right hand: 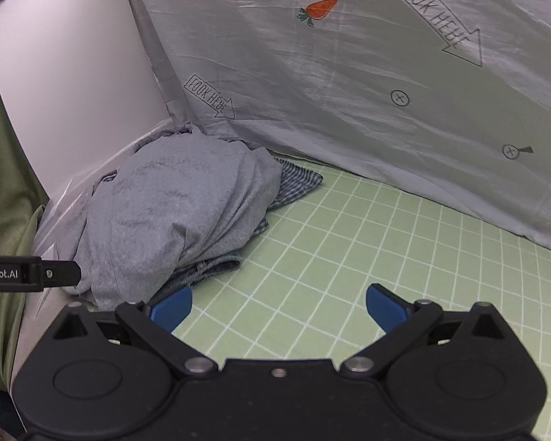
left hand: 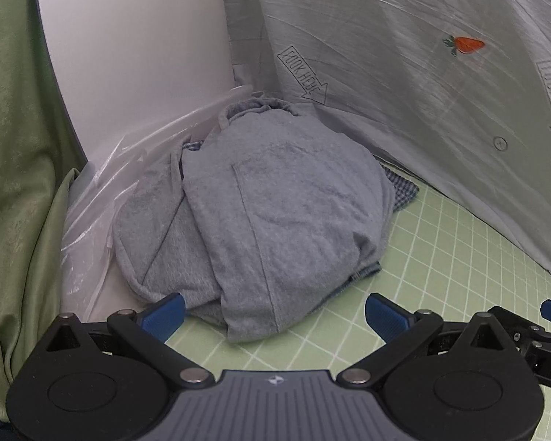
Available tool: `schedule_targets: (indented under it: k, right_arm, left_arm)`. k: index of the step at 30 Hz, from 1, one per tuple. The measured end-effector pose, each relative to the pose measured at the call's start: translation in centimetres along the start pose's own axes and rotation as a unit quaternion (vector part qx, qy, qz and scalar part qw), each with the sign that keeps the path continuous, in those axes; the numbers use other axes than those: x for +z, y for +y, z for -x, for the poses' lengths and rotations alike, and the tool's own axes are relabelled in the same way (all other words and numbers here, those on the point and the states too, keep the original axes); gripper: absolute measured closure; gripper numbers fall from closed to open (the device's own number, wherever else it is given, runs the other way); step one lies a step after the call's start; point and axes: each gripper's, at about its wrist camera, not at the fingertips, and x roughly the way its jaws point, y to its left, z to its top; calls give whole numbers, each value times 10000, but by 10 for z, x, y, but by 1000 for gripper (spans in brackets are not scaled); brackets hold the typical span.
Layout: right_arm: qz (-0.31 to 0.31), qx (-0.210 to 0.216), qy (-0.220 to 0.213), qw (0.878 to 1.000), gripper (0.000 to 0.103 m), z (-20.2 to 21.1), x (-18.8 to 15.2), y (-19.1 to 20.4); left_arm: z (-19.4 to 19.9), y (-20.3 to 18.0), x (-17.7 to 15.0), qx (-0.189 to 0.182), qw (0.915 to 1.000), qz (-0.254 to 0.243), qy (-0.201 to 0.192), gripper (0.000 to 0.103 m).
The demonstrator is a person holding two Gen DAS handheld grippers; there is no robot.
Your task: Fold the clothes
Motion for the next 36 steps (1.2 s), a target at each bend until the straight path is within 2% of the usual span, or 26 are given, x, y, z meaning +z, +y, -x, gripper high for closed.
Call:
schedule_targets:
  k: [7,8,11,12,14,16,17,19,20,21,22,23,25,28,31,34,36]
  right_arm:
    - [7,224,71,9997,7,-94,62,14]
    - [-20,272,126,9995,10,-110,69,16]
    - [-179,488,327,9981,16,-156,84,20]
    - [-234,561,397,9974,17,-171,88,22]
    - [-352,661,568,9956,19,-197,92,25]
    - [-497,810,769,9925,19,-217,93,26]
    - [-549,920,813,9909,24,-222,93,27]
    - [-539,1118,747,9895,43,-219,92,27]
    - [-440,1129,644,9905,60,-211,91,26]
    - [-342,1139,541,9914,85,-203,91,25]
    - [-243,1150,438,9921,88,-196,90,24]
    - [-144,1160,335,9926,103,-188,89,24]
    - [-25,1182,79,9930,103,-165,87,18]
    - [262,970,-311,9945,103,-119,80,8]
    - [117,780,-570,9953,103,-69,64,-11]
    - [-91,397,-361,9985,103,-48,42,-30]
    - [-156,152,-84,9997,101,-45,28,-40]
  left_arm:
    - [-74,42,62,213,9981,526,223,7]
    - [-85,48,67,213,9974,617,293,8]
    - [-117,63,73,208,9940,930,534,17]
    - [-126,66,74,177,9927,1028,600,21]
    - [-137,74,74,-88,9900,1264,620,23]
    - [-139,75,73,-275,9886,1361,583,34]
    - [-137,73,73,-292,9893,1323,538,38]
    - [-129,68,73,-372,9904,1260,422,64]
    - [-125,66,73,-374,9909,1237,364,78]
    - [-121,64,74,-333,9920,1176,325,91]
    - [-117,62,76,-288,9930,1112,289,96]
    - [-111,59,76,-245,9943,1010,244,96]
    - [-98,57,76,-300,9948,963,113,98]
    - [-67,52,71,-522,9939,966,-138,101]
    - [-33,41,60,-858,9923,840,-301,101]
    - [-16,24,37,-1224,9895,759,-150,101]
    - [-20,18,23,-1132,9901,834,42,101]
